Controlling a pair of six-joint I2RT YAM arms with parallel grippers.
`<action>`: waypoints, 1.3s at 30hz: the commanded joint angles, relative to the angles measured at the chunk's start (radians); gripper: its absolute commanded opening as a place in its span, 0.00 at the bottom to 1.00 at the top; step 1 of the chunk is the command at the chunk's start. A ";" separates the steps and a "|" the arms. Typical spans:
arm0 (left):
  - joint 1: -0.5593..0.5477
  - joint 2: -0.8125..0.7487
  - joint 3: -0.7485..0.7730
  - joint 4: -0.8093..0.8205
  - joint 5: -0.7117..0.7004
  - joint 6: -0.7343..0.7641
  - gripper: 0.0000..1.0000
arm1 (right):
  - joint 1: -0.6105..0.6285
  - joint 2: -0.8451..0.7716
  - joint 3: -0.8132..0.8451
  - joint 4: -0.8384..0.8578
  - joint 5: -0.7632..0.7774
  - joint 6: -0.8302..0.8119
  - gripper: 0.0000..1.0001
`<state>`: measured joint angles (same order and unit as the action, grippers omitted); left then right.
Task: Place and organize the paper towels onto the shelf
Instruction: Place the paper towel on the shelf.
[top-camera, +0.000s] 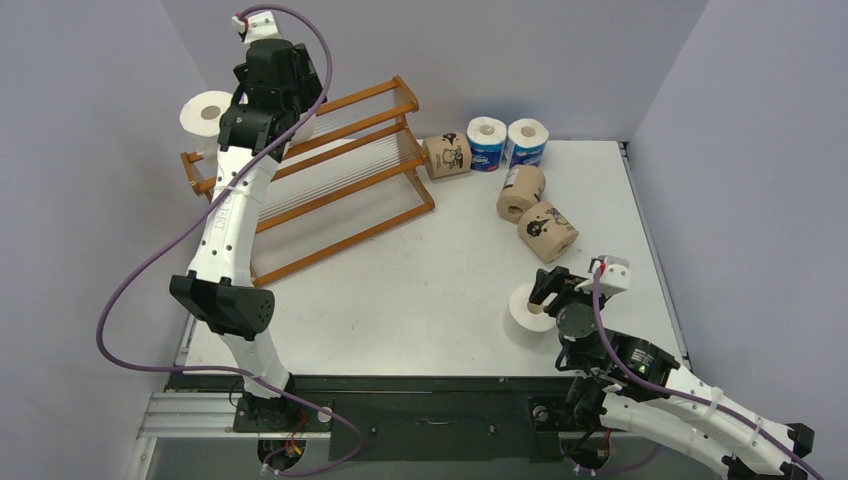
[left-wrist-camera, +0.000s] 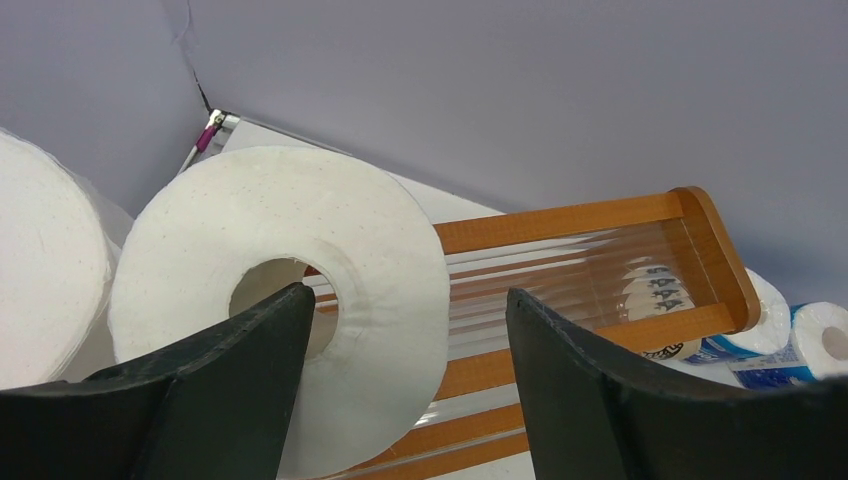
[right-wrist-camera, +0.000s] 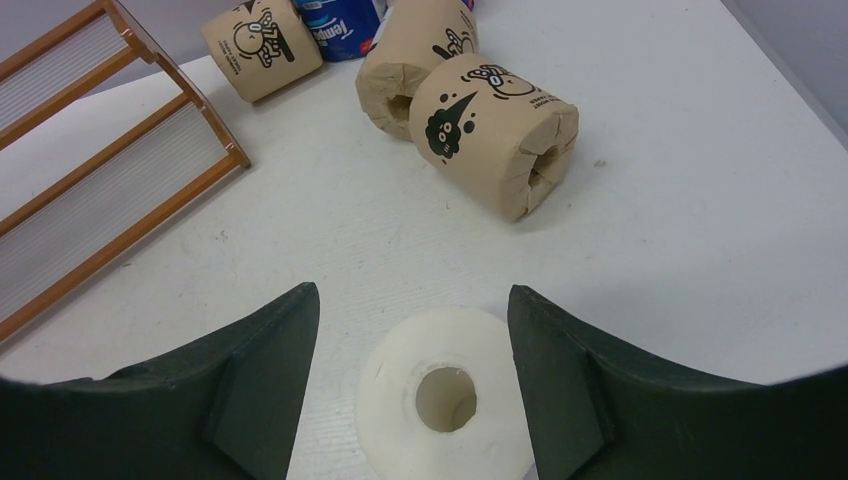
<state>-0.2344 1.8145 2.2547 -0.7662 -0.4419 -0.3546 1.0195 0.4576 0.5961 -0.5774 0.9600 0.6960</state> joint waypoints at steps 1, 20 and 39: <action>0.004 0.000 0.035 0.014 -0.018 0.003 0.69 | -0.006 -0.007 -0.007 0.019 0.001 0.001 0.65; 0.003 -0.016 0.025 0.021 -0.002 0.010 0.89 | -0.006 -0.005 -0.002 0.021 0.001 0.003 0.65; 0.003 -0.044 0.002 0.033 0.019 -0.001 0.96 | -0.006 0.004 0.005 0.019 -0.003 -0.001 0.64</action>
<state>-0.2348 1.8141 2.2543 -0.7544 -0.4324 -0.3546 1.0195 0.4564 0.5915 -0.5774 0.9531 0.6960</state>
